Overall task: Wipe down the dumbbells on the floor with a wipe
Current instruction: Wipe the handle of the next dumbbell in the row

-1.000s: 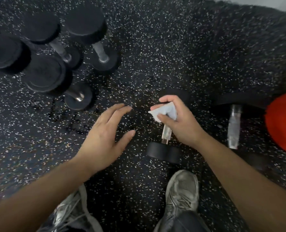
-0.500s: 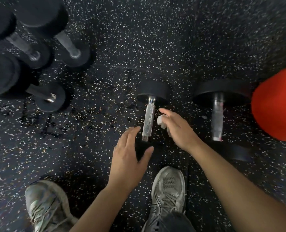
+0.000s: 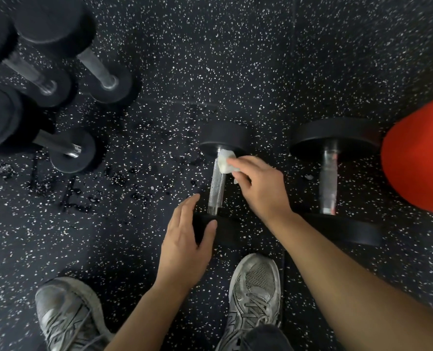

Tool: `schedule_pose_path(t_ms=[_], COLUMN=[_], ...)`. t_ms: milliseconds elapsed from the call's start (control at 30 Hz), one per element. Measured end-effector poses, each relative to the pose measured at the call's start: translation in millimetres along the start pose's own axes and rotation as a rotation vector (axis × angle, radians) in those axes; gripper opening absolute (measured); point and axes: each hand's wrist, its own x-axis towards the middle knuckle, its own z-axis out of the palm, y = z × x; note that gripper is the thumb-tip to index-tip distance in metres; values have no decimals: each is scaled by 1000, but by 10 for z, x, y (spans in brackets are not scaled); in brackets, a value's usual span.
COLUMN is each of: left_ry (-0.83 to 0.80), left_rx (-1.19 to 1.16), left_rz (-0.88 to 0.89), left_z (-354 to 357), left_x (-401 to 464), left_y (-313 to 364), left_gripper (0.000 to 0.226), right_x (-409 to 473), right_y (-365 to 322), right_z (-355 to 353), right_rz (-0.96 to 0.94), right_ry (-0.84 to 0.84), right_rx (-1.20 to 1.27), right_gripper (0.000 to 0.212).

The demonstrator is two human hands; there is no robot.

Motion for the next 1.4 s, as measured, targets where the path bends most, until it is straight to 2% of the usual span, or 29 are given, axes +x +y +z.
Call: schedule_pose_path(t_ms=[133,333,467,633,667,733,800,867,933,1033,1167,1233,1267,1333,1400], left_ry=[6,5,1,3,7,7,7,10,12,10,7,0,-3,-2,0], left_rx=[-52,-84,-89,-86,-90,-91,-80,-70,-67,-62,-48,-49,-50,-53,-63], left_rz=[-45,-93,-100,-100,-101,-99,-97,-99,-102,-106,-101,-99,-99,-95,-102], left_z=[56,78,62,55,54,58,64,67,64,50,36,29,27,26,28], left_x=[-73,-88,-76,-67,-68,-66,-67,-70,-74,-72,-65,-64,-67,-68,-69], left_y=[4,-39,-47,-67,-67,-67,-59,-49,-42,-40,-28,-26,-27,-33,-37], left_gripper=[78,79,79,77,77,77,78,79,79,78,77,77,77,78,78], right_x=[71,183,138,-68,-89,-58,36,132,145,39,-44,-50,-27,57,150], right_y=[20,-59,-26,-44,-39,-19,8,11,18,19,-19,-34,-38,-3,26], right_z=[146,202,159,45,30,6,32,93,168,165,43,-6,-28,-38,2], right_rz=[-31,-3,-134,-306,-348,-356,-274,-173,-111,-160,-300,-386,-373,-265,-177], right_ry=[-69,-193,-275,-622,-645,-539,-314,-182,-196,-279,-571,-643,-602,-418,-276], right_rx=[-125,-43,-65,-85,-91,-61,-42,-79,-77,-24,-61,-111,-88,-12,-35], right_gripper=[32,38,35,43,44,40,37,36,37,37,40,46,46,43,39])
